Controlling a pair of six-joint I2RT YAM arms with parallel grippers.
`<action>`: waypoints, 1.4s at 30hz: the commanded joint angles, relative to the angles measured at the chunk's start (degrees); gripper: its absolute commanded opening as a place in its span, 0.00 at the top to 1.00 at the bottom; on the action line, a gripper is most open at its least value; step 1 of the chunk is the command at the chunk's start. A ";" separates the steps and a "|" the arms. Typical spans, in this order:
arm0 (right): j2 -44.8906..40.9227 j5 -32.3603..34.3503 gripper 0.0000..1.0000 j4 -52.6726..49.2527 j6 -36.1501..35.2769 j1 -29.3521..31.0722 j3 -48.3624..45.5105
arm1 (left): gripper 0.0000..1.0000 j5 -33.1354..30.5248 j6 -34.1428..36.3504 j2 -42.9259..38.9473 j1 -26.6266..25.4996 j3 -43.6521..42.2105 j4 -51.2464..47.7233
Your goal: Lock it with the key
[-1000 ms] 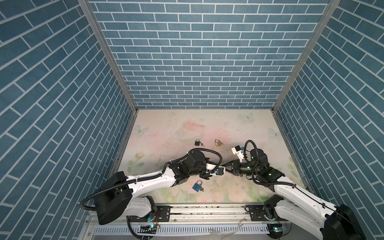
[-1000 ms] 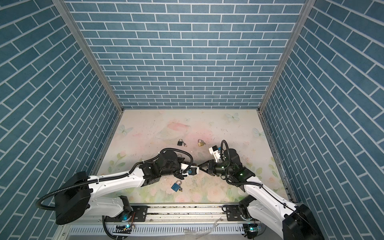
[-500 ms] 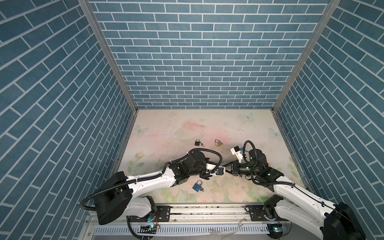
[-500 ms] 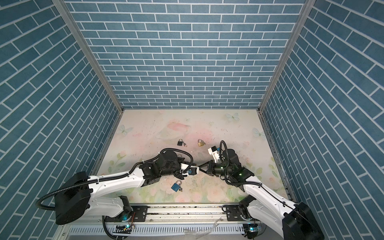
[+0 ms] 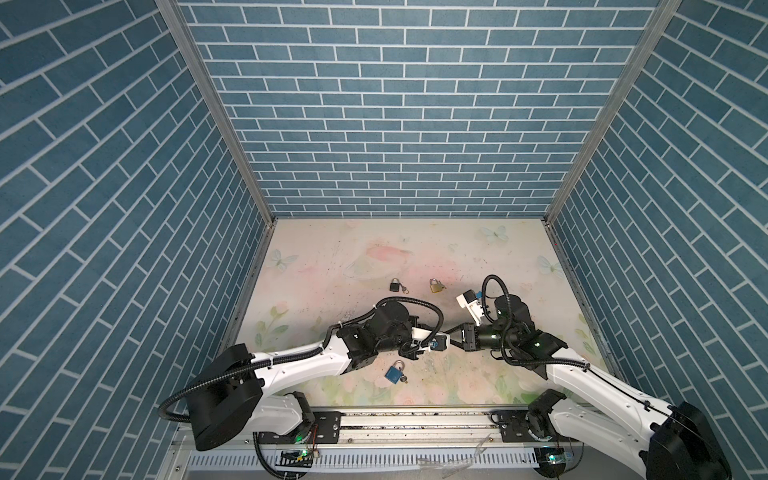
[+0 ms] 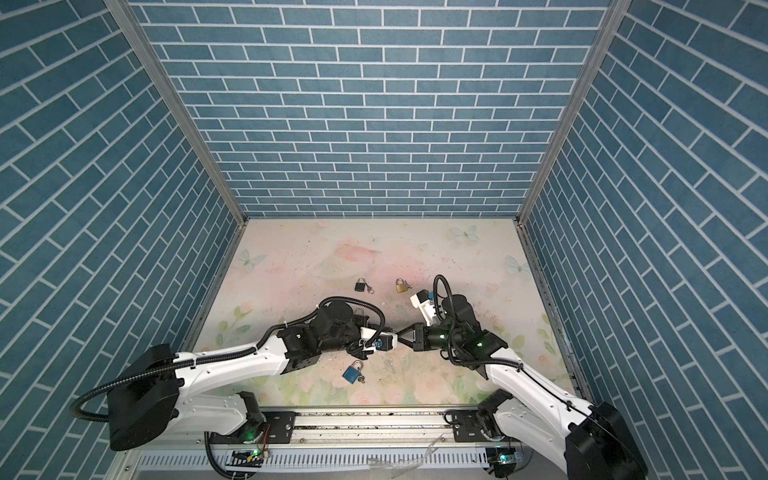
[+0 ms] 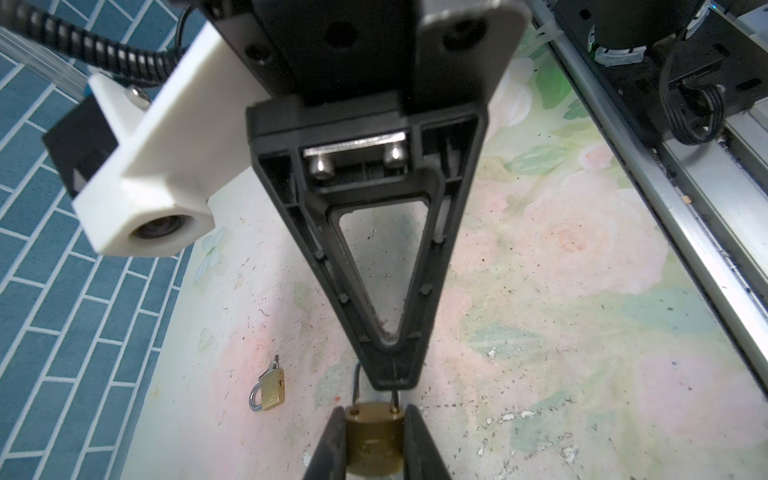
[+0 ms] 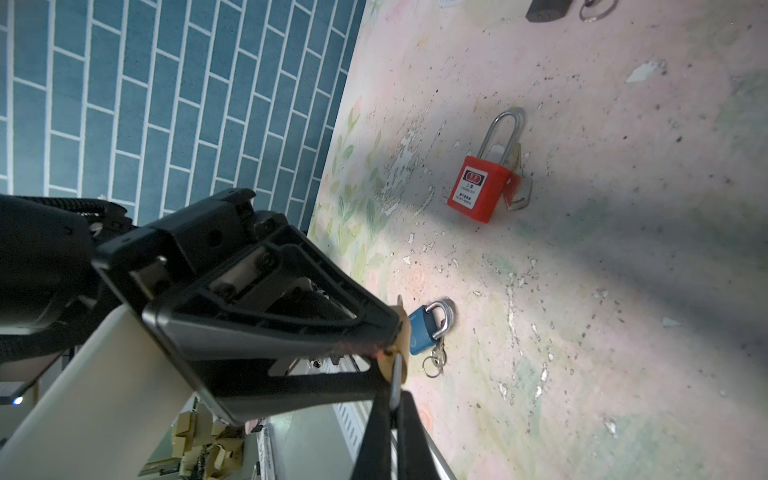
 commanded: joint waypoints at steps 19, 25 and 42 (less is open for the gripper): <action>-0.46 -0.11 1.00 -8.41 -17.26 2.93 4.64 | 1.00 1.85 0.46 -1.85 -0.09 -0.02 4.17; 1.01 0.34 1.00 -10.77 -19.01 3.56 6.73 | 1.00 1.64 0.91 -1.33 0.03 0.19 7.13; 5.01 -1.17 1.00 -10.82 -18.40 3.71 8.40 | 1.00 2.20 2.22 -0.32 -1.15 2.97 12.94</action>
